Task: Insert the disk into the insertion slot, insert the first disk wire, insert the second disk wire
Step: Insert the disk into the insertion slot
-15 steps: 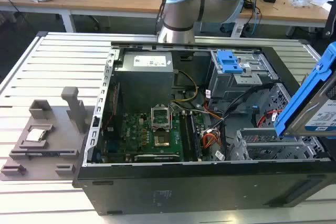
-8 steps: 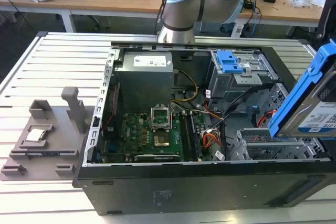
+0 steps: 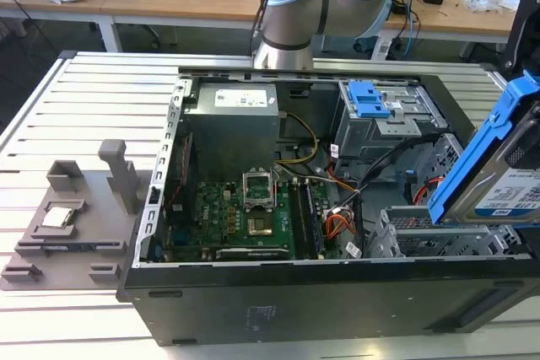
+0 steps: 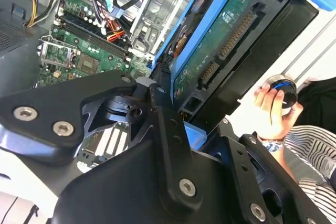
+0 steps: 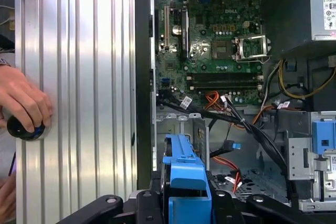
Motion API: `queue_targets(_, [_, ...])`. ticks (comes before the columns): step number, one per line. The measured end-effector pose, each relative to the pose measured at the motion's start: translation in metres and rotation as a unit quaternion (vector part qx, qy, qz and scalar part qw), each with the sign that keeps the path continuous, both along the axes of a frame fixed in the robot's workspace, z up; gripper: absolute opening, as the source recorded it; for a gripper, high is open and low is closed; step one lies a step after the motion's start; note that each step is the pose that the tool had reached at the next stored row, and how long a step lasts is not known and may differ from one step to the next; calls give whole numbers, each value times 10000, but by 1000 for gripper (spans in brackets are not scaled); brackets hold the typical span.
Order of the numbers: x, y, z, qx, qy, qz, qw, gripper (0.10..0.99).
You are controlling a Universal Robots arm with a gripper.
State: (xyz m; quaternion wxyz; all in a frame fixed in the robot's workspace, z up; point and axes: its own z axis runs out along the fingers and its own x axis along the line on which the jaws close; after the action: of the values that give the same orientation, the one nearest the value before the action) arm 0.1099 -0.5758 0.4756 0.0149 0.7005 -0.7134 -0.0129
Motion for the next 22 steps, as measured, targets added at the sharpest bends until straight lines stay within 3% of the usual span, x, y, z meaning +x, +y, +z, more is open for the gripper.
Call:
queue_targets(5, [-10,21,-18,0,0,0,10000,365])
queue_targets(11, [-15,154,-22,0,0,-1,10000,365])
queue_targets(22, [-19,178,-142,0,0,0,10000,365])
